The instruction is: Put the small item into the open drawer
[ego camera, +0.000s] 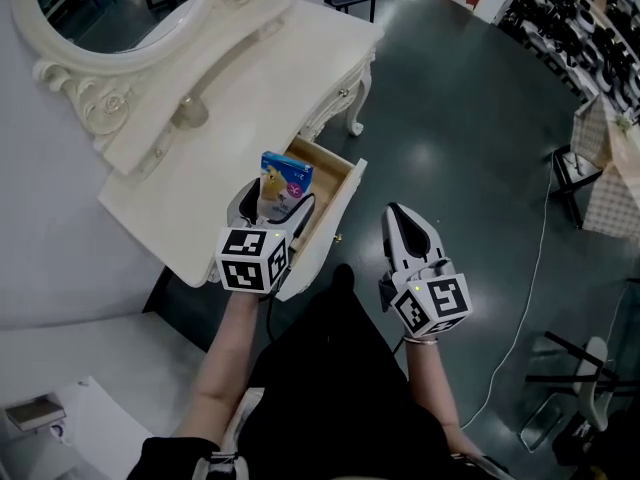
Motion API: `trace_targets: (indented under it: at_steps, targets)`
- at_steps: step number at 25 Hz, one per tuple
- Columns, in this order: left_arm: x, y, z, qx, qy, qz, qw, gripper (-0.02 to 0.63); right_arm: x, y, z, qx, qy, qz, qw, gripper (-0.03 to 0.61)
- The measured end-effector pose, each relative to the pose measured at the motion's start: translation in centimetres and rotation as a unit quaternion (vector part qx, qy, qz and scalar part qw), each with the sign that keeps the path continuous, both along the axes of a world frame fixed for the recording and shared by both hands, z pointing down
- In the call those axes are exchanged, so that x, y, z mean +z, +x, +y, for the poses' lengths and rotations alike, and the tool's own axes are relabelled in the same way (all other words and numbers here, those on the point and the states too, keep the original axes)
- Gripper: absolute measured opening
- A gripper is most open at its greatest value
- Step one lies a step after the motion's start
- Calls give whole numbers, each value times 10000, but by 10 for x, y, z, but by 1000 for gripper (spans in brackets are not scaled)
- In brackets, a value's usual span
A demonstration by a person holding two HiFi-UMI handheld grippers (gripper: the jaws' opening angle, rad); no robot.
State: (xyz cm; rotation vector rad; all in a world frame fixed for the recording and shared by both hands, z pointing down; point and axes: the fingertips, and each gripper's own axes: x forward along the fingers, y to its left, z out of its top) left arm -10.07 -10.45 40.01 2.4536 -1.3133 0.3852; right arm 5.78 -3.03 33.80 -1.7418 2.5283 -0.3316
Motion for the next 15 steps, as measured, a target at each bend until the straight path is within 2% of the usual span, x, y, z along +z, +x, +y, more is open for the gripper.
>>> trace_targets:
  at_steps: [15]
  targets:
    - [42,36,-63,163,-419,-452,9980,431,12,22,-67,-218,-202,-62,9995,5]
